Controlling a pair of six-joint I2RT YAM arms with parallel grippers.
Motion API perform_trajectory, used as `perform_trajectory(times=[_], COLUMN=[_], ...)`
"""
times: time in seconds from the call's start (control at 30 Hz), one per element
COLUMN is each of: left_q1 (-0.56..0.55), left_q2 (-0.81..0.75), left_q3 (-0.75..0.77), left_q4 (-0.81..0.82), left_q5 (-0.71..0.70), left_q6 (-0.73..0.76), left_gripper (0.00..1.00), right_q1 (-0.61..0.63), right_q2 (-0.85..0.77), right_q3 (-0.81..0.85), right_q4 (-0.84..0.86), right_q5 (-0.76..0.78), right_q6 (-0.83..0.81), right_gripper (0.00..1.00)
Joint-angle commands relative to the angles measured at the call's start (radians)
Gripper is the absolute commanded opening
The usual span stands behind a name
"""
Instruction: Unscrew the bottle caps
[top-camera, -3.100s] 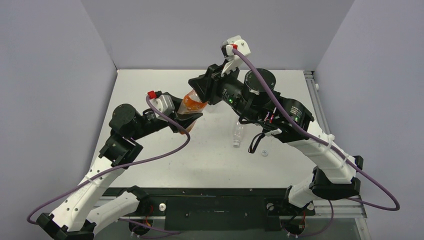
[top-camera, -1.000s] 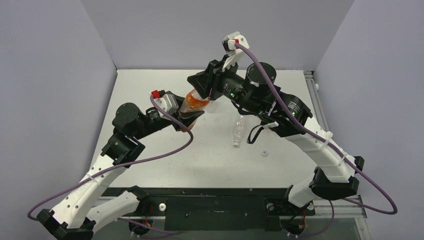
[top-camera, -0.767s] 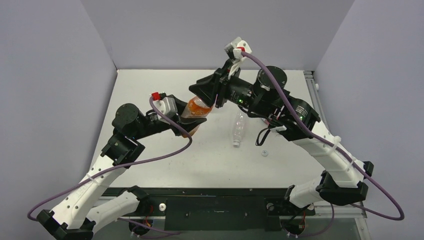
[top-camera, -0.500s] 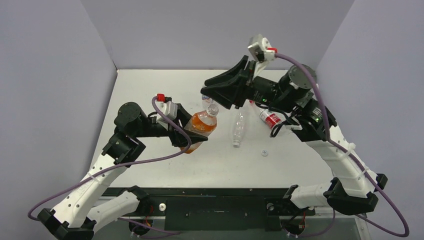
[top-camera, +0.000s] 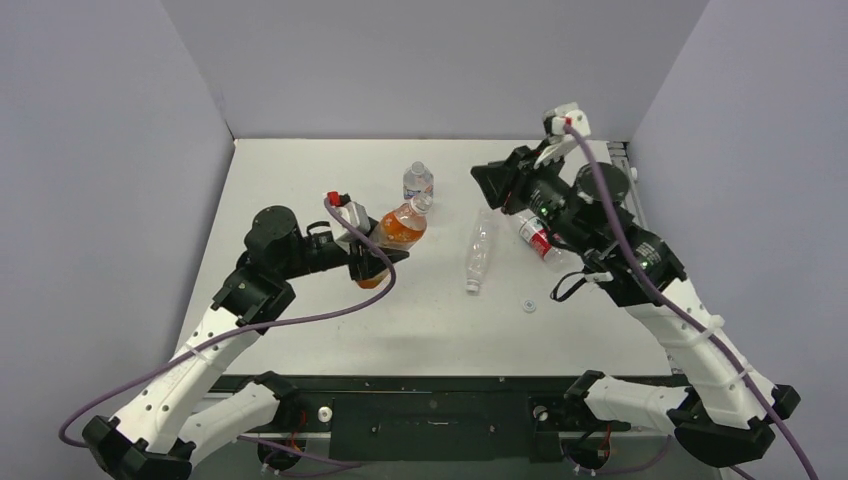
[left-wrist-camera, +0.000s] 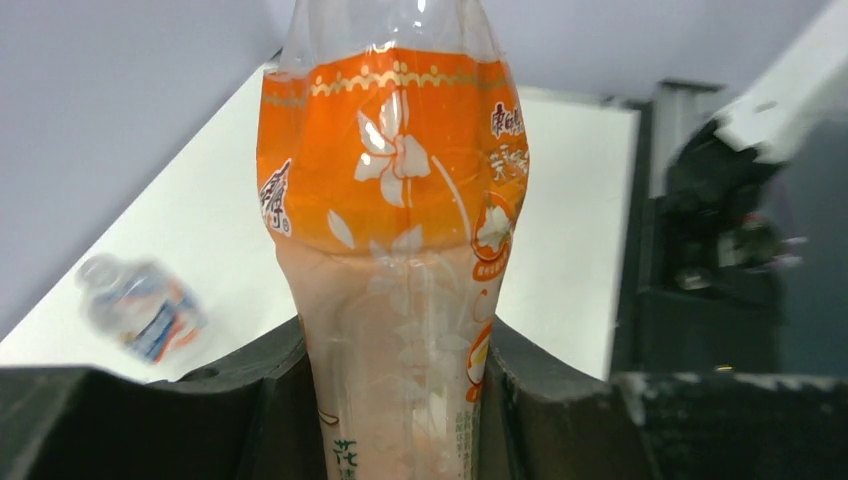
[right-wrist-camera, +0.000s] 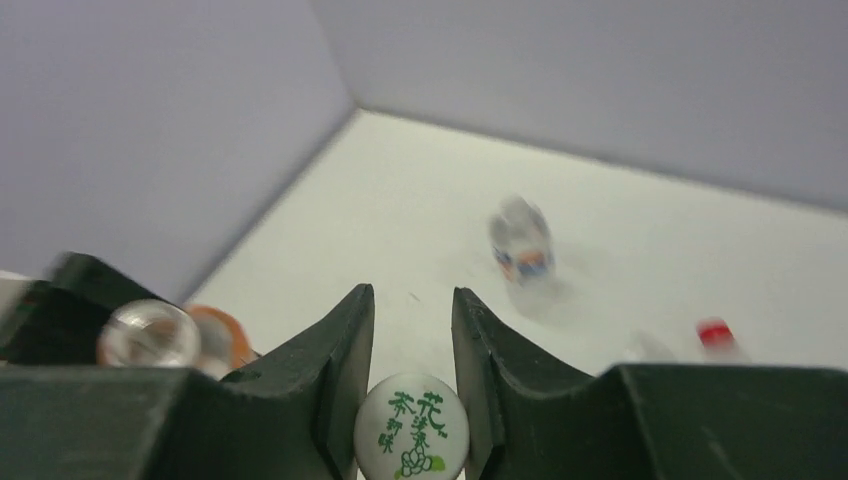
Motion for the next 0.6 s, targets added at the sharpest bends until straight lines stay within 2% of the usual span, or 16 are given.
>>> perform_trajectory(times=[0.0,0.13,0.27,0.43,0.57], left_q1=[0.065,0.137,0.174,0.184,0.197], left_q2=[0.027,0.131,0.276,0.435,0.553], left_q3=[-0.098,-0.128,-0.112,-0.074,-0.019], left_q4=[-0.039,-0.058,-0.060,-0.090,-0.122], left_q5=[-0.234,-0.299,-0.387,-0.454,-0.485], left_q6=[0.220,0.330,0.423,0.566,0.614], left_gripper=[0.10,0.09,0.07,0.06,0.06], right_q1=[-0.039,-0.060,-0.072,-0.079,-0.081], right_q2=[-0.052,-0.121,-0.118,-0.032,0.071], right_q3=[-0.287,-0.546,-0.718,-0.834,-0.919], right_q4=[-0.154,-0.087,-0.023,0.094,0.220], right_q5=[0.392,0.489,0.541,0.527,0.533], right_q6=[0.095,0.215,0.282,0.329,0.358], right_gripper=[0.00,0.00,0.00,0.00,0.00])
